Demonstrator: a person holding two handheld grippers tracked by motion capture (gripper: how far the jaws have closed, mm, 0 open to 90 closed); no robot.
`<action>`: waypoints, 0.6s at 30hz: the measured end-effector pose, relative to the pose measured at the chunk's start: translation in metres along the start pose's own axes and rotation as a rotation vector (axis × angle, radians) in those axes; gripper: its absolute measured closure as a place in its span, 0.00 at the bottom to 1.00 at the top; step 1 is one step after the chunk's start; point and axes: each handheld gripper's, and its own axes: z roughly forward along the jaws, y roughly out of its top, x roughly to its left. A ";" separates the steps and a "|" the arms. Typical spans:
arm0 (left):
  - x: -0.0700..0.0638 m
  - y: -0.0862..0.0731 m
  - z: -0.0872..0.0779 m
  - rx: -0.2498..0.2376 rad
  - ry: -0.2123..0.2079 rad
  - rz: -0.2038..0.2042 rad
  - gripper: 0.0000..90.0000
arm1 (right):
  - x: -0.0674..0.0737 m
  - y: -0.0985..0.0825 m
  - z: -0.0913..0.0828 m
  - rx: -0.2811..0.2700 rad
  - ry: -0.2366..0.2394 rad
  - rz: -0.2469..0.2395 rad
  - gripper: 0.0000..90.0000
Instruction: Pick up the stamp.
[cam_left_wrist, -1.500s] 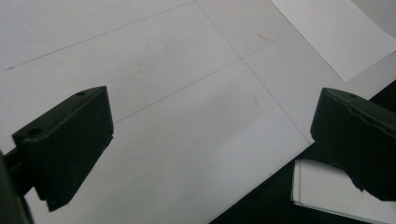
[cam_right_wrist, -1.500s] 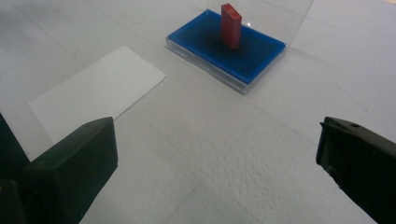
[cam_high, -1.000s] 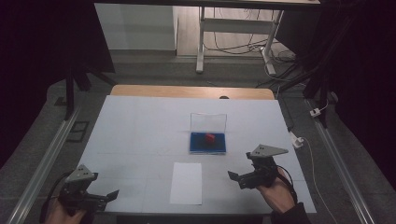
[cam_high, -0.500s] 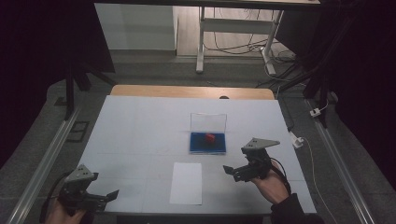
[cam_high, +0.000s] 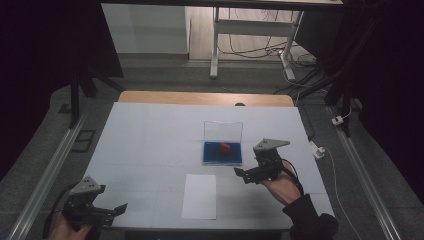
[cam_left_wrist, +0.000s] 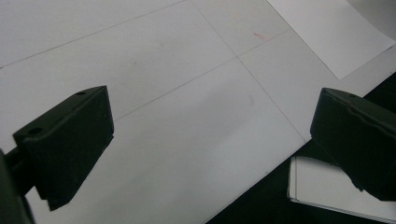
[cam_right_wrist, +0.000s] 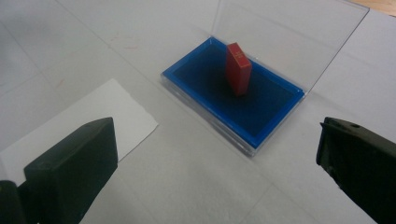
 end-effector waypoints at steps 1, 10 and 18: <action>0.000 0.000 0.000 0.001 0.000 0.000 0.00 | -0.002 0.002 0.004 0.005 0.000 -0.002 0.00; 0.001 0.000 0.000 -0.001 -0.004 -0.006 0.00 | -0.008 0.008 0.019 0.040 0.003 -0.008 0.00; 0.001 0.000 0.000 -0.001 -0.008 -0.008 0.00 | -0.012 0.016 0.031 0.071 -0.002 -0.027 0.00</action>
